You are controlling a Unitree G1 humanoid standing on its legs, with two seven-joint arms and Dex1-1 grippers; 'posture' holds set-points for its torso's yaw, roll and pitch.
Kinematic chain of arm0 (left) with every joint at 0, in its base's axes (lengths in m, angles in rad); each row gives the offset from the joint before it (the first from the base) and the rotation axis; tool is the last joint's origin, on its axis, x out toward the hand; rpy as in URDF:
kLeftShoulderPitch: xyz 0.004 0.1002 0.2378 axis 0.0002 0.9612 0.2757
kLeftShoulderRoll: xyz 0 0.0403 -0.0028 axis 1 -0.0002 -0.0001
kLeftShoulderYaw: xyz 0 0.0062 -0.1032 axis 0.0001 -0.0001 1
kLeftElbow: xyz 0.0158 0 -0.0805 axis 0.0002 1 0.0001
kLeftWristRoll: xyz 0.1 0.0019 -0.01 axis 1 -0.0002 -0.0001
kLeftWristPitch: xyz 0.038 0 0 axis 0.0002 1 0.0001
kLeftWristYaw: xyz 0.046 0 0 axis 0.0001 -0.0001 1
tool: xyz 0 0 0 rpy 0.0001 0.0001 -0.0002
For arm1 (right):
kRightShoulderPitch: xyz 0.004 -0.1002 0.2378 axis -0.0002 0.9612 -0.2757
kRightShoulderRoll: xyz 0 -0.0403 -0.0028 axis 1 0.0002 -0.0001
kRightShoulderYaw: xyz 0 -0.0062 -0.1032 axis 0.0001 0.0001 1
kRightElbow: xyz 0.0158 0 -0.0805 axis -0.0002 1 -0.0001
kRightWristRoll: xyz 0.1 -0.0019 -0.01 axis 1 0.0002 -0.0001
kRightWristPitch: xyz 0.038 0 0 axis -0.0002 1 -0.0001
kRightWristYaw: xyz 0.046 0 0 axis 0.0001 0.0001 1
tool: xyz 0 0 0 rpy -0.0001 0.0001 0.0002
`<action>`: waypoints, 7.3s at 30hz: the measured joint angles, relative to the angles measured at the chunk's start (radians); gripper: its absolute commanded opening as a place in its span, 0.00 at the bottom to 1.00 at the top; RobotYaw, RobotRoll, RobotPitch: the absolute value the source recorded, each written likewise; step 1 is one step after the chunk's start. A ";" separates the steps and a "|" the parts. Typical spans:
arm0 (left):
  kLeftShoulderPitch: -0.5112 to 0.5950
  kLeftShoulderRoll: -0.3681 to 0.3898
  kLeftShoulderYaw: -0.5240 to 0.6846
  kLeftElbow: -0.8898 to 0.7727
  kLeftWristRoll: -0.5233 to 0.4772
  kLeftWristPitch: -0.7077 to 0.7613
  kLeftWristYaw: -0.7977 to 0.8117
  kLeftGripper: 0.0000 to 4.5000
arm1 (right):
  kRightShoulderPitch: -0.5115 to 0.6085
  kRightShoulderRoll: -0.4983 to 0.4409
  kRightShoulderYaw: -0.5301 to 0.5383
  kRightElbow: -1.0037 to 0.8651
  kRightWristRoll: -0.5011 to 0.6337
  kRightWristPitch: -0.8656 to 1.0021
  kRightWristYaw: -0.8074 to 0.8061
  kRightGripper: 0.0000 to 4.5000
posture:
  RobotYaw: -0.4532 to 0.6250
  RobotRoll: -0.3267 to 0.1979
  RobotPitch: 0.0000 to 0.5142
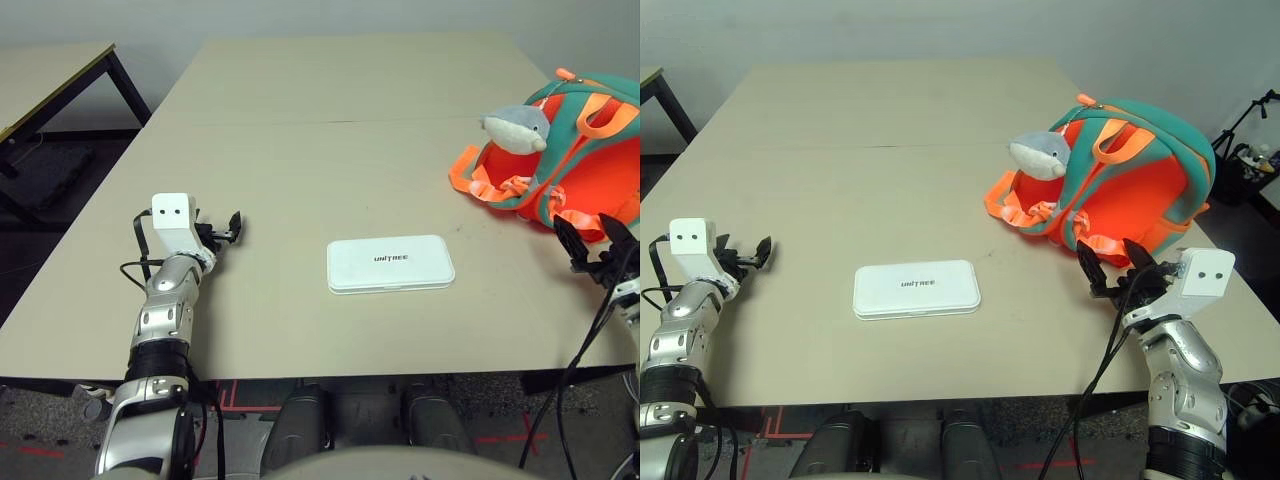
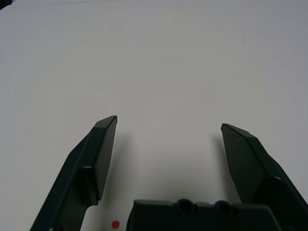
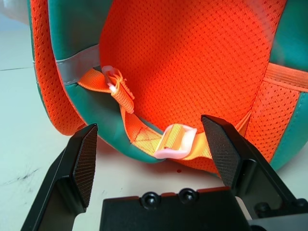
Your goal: Put the pencil case into the backpack and zip it.
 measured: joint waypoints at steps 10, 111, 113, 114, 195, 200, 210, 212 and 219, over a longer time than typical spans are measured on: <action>-0.047 -0.034 -0.032 -0.010 -0.011 -0.017 -0.060 0.99 | 0.006 -0.025 -0.006 0.013 0.005 -0.044 0.020 0.99 | 0.36 0.62 0.08; -0.216 0.048 -0.115 -0.099 -0.614 1.401 -0.481 0.34 | -0.349 -0.194 0.521 -0.338 0.068 1.215 -0.184 0.00 | 0.48 0.62 0.07; -0.216 0.048 -0.113 -0.099 -0.616 1.401 -0.486 0.41 | -0.349 -0.183 0.533 -0.340 0.065 1.223 -0.179 0.00 | 0.48 0.62 0.07; -0.216 0.048 -0.113 -0.099 -0.616 1.402 -0.487 0.50 | -0.349 -0.175 0.545 -0.341 0.064 1.225 -0.177 0.00 | 0.49 0.62 0.07; -0.465 0.105 0.153 -0.203 -0.659 1.387 -0.326 0.31 | -0.412 0.259 0.171 -0.282 -0.307 0.598 -0.571 1.00 | 0.40 0.62 0.00; -0.452 0.108 0.162 -0.224 -0.663 1.396 -0.319 0.31 | -0.449 0.249 0.176 -0.249 -0.319 0.580 -0.583 0.66 | 0.40 0.62 0.00; -0.456 0.102 0.165 -0.227 -0.665 1.396 -0.316 0.31 | -0.443 0.222 0.200 -0.291 -0.316 0.617 -0.564 0.04 | 0.36 0.62 0.00; -0.461 0.098 0.157 -0.215 -0.664 1.391 -0.317 0.31 | -0.442 0.209 0.205 -0.312 -0.306 0.647 -0.543 0.04 | 0.34 0.62 0.00; -0.498 0.104 0.112 -0.148 -0.657 1.349 -0.351 0.31 | -0.487 0.158 0.097 -0.539 -0.067 1.069 -0.444 0.04 | 0.29 0.62 0.00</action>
